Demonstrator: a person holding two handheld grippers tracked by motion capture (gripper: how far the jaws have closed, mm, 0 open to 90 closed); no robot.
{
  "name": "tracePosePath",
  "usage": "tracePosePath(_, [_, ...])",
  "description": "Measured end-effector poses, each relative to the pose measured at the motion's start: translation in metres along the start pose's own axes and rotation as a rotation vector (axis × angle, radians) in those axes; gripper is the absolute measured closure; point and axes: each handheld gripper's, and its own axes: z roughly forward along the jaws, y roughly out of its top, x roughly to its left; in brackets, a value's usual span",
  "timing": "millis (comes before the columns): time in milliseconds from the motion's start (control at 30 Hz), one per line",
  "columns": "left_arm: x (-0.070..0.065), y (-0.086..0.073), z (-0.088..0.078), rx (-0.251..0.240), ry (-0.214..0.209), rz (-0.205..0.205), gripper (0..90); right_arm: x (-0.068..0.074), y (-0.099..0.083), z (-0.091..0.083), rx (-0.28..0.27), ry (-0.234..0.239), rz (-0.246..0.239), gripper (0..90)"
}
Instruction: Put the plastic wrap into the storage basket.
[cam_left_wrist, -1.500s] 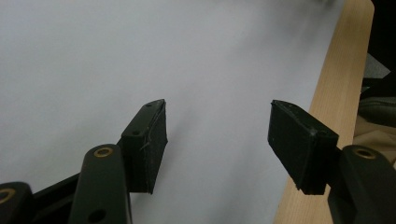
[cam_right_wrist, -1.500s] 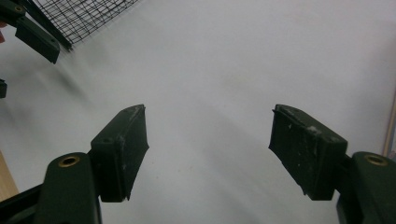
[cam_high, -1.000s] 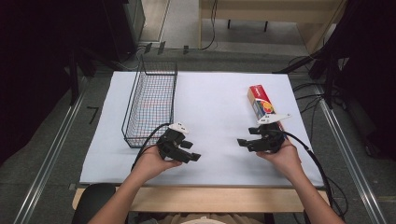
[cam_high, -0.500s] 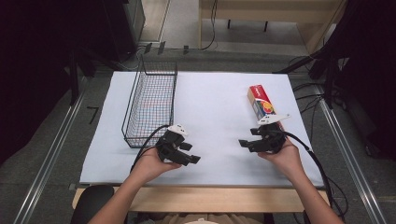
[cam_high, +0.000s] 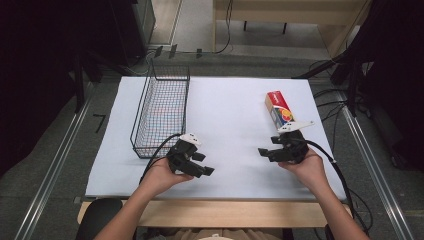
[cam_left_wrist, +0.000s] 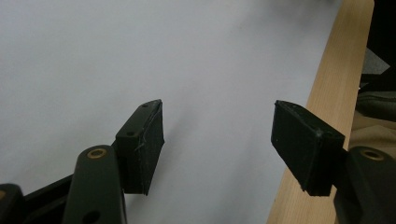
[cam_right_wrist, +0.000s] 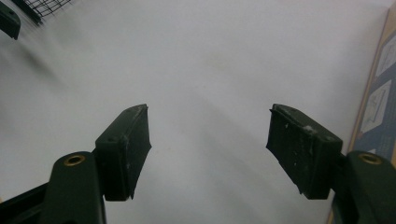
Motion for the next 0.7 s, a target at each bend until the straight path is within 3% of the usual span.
tracePosePath(200, [0.000,0.000,0.000,0.011,-0.002,0.001,35.4,-0.001,0.002,-0.006,-0.003,-0.004,0.009,30.9])
tracePosePath(700, [0.001,-0.001,-0.001,0.004,-0.007,0.006,36.1,-0.023,0.002,-0.029,-0.007,-0.121,0.041,31.5])
